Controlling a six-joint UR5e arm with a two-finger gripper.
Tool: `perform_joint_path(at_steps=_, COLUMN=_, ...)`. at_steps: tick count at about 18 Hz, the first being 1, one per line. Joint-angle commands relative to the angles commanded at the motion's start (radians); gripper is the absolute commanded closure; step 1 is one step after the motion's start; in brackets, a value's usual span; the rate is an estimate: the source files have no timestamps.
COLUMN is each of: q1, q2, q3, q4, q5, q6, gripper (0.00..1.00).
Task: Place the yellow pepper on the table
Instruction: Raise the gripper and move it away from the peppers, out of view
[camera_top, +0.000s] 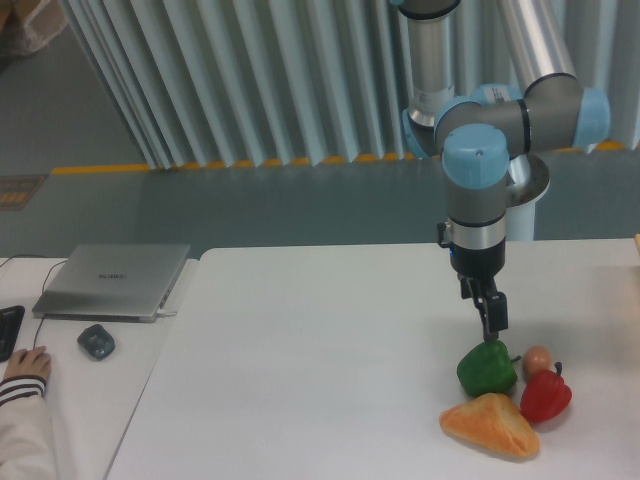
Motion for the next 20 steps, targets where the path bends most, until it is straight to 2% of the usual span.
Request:
perform_joint_path(at_steps=7, q1=0.043, q2=0.003, q3=-0.003, q4=0.006, q5=0.006, q6=0.023, gripper=0.0)
perform_joint_path(at_steps=10, q1=0.106, q2=0.005, q3=0.009, q4=0.006, q5=0.0, q6=0.133, gripper=0.0)
perform_joint_path(at_steps=18, q1=0.184, q2=0.009, q3=0.035, q4=0.006, q5=0.003, q6=0.317, gripper=0.0)
perform_joint_path(at_steps=20, q1=0.23, q2=0.008, q3=0.05, q4=0.005, q5=0.0, q6=0.379, gripper=0.0)
